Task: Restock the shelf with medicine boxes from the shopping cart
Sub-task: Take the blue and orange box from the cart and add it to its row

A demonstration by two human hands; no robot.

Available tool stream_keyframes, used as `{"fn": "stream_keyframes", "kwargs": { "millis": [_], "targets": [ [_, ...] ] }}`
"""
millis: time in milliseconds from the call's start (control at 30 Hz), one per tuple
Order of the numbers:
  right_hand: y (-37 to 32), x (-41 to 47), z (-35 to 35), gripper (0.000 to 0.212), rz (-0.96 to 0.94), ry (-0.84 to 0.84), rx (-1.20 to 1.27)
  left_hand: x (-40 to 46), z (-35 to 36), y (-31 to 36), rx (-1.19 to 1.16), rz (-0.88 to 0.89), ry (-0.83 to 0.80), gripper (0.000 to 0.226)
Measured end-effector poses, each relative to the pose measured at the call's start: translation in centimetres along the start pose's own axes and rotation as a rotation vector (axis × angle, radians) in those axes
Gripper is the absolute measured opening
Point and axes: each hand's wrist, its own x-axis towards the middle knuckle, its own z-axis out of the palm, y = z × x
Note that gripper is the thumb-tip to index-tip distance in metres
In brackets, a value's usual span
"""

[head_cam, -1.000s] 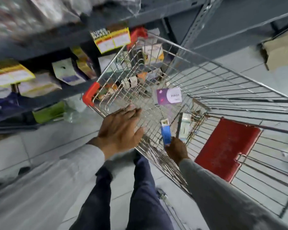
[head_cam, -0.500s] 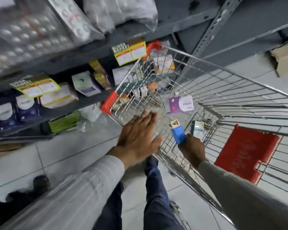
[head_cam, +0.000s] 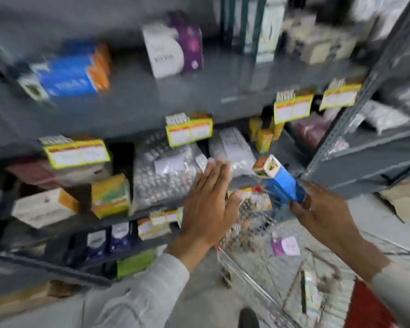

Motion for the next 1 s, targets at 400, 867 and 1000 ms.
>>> {"fn": "stream_keyframes", "kwargs": {
  "millis": [400,867,1000],
  "targets": [
    [-23.4,13.6,-8.3,0.050,-0.609,0.174,0.154,3.4,-24.3,-15.8,0.420,-0.291,0.323,0.062],
    [-38.6,16.6,-0.7,0.051,-0.731,-0.152,0.110,2.2,-25.5,-19.9,0.550,-0.524,0.204,0.076],
    [-38.8,16.6,-0.1,0.051,-0.759,-0.141,0.103,2.4,-25.4,-19.9,0.546,-0.540,0.207,0.072]
  ]
}}
